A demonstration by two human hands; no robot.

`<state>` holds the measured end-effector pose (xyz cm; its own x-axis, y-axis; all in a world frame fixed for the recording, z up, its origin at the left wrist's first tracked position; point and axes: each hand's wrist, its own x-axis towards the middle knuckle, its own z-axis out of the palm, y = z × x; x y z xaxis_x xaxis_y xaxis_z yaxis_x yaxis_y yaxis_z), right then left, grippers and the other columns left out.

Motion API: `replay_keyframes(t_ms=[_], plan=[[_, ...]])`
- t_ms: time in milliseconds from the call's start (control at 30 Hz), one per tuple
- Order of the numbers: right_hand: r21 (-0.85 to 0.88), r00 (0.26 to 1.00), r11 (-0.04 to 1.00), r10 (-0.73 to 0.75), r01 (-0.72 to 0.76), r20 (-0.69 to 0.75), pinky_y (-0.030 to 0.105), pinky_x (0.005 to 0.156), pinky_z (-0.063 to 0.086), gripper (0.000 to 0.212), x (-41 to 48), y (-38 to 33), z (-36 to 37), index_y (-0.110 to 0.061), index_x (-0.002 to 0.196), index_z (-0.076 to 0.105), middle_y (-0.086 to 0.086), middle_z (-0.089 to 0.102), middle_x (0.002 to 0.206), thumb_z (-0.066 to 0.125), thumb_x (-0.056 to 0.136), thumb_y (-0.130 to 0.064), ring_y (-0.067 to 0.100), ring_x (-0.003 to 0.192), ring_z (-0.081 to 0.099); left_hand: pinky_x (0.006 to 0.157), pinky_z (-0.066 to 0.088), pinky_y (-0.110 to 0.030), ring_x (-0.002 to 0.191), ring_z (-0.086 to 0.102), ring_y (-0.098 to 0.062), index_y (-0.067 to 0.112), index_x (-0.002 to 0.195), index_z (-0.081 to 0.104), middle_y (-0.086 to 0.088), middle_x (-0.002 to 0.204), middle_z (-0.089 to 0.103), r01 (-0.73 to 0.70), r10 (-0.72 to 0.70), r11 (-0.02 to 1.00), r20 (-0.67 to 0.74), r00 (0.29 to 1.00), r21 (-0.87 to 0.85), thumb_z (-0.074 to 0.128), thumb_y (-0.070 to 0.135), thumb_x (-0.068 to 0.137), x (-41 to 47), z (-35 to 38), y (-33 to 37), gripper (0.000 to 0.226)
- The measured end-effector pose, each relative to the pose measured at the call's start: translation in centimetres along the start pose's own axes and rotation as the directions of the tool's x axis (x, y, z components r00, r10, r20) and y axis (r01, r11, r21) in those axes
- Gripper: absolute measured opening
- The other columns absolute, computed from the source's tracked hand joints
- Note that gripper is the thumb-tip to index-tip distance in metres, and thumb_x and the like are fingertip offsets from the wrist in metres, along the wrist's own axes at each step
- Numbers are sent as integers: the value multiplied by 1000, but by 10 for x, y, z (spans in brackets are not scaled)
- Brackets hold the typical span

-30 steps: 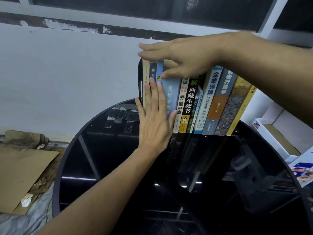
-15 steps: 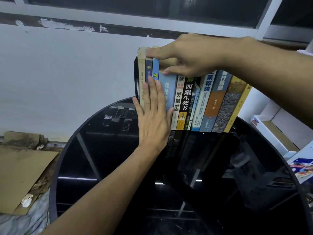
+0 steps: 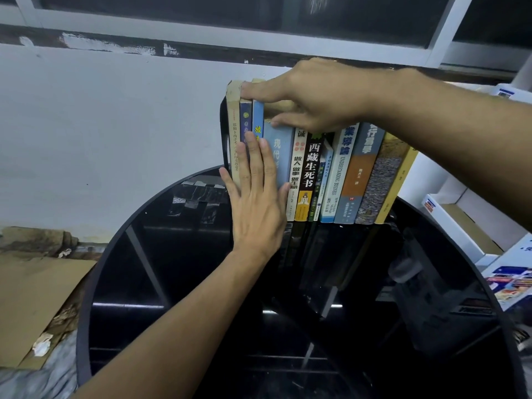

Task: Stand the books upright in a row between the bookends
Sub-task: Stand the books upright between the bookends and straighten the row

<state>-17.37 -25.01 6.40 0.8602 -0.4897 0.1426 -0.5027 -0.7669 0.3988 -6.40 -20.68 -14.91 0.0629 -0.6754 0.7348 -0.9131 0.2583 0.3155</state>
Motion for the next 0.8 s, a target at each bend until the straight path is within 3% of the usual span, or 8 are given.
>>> replay_keyframes(t_ms=[167, 267, 400, 567, 800], plan=[[62, 998, 998, -8, 5, 62, 53, 99, 47, 57, -10, -1, -9, -29, 150, 39, -3, 55, 146, 61, 98, -34, 19, 112, 59, 122, -13, -55, 152, -27, -24, 11, 156, -21, -8, 162, -30, 4, -4, 999, 5, 1000, -54, 41, 45, 107, -2, -3, 7, 86], [1, 999, 1000, 12, -12, 39, 54, 105, 44, 62, -20, 5, -7, -26, 151, 40, 2, 56, 147, 62, 95, -42, 27, 131, 52, 122, -15, -56, 150, -30, -23, 14, 156, -21, -6, 161, -31, -27, 28, 998, 11, 1000, -49, 44, 44, 106, -1, 0, 14, 87], [-32, 998, 998, 57, -57, 9, 55, 110, 40, 61, -32, 7, -2, -22, 149, 47, 6, 50, 152, 59, 95, -48, 27, 141, 44, 121, -14, -57, 148, -35, -23, 17, 155, -22, -4, 160, -34, -37, 37, 998, 0, 999, -50, 47, 38, 105, 3, 4, 24, 88], [8, 999, 999, 42, -41, -28, 55, 108, 41, 54, -34, 3, 1, -19, 144, 55, 7, 62, 138, 62, 95, -40, 31, 132, 49, 122, -16, -52, 147, -35, -24, 15, 156, -20, -4, 161, -31, -40, 40, 999, -13, 999, -6, 43, 39, 106, 5, 9, 22, 84], [32, 996, 997, 65, -63, -57, 56, 104, 44, 51, -35, 3, 5, -25, 143, 56, 5, 64, 134, 64, 95, -38, 31, 133, 48, 122, -16, -53, 148, -32, -26, 14, 155, -21, -8, 162, -28, -44, 44, 999, 2, 999, -20, 37, 38, 108, 4, 11, 22, 79]])
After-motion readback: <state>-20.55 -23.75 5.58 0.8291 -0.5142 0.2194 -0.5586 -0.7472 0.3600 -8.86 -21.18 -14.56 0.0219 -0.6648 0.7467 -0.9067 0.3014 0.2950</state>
